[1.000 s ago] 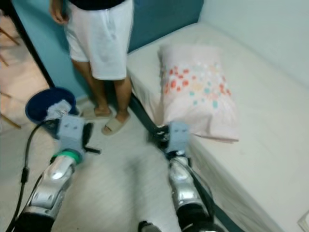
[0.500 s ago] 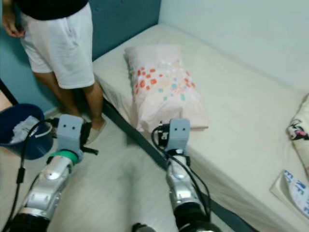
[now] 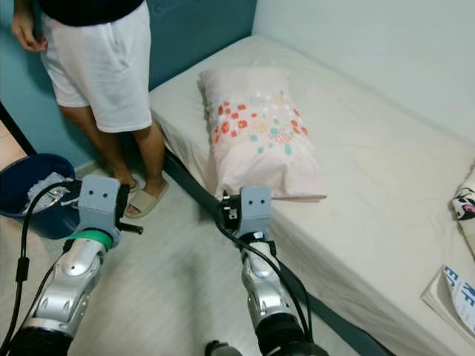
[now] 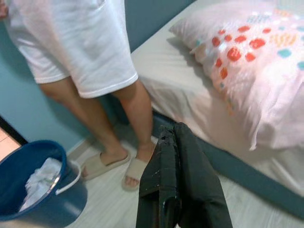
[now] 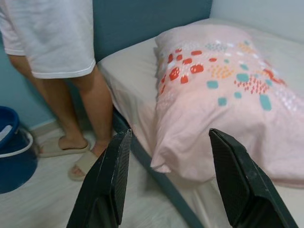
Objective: Clean up the room
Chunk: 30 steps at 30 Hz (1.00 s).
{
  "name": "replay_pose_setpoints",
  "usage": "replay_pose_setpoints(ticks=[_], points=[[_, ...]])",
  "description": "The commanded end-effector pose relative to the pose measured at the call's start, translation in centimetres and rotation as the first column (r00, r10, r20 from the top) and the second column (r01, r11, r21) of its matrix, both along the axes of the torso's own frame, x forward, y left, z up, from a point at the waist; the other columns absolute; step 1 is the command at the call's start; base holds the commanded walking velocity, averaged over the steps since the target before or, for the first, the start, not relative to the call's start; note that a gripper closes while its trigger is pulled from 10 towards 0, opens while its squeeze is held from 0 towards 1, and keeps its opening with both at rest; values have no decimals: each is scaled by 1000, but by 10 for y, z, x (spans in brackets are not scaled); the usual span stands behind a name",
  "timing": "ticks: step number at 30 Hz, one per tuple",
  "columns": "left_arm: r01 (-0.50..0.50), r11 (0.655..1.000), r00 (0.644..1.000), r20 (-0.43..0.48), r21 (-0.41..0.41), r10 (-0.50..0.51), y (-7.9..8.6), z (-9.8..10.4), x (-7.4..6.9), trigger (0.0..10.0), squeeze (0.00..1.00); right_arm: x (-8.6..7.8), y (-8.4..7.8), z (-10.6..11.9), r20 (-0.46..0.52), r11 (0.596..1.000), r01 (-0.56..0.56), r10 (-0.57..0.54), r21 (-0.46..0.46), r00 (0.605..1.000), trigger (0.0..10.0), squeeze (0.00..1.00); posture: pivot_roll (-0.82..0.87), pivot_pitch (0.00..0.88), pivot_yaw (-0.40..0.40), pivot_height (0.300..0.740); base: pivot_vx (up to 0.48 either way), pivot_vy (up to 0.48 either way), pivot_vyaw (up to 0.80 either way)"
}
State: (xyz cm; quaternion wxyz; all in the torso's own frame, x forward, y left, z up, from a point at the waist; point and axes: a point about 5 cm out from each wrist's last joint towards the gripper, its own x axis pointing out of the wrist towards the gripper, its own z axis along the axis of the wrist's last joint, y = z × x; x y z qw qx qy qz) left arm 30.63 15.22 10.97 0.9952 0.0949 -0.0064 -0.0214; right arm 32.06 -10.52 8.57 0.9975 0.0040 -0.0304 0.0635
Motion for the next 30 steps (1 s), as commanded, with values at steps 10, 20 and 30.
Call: replay_pose_setpoints(ticks=[10, 20, 30], points=[[-5, 1000, 1000, -10, 10, 5, 1, -5, -1, 10000, 0, -2, -2, -4, -20, 1000, 5, -5, 0, 1000, 10000, 0, 63, 63, 25, 740, 480, 0, 0], [167, 986, 983, -71, 10, -166, -5, -11, -9, 10000, 0, -6, -13, -19, -77, 998, 26, -31, -61, 997, 10000, 0, 58, 54, 26, 740, 403, 0, 0], [280, 953, 895, -328, -115, -303, 44, -40, -54, 10000, 0, -42, -48, -75, -293, 988, 70, -107, -134, 950, 10000, 0, 54, 42, 25, 740, 296, 0, 0]])
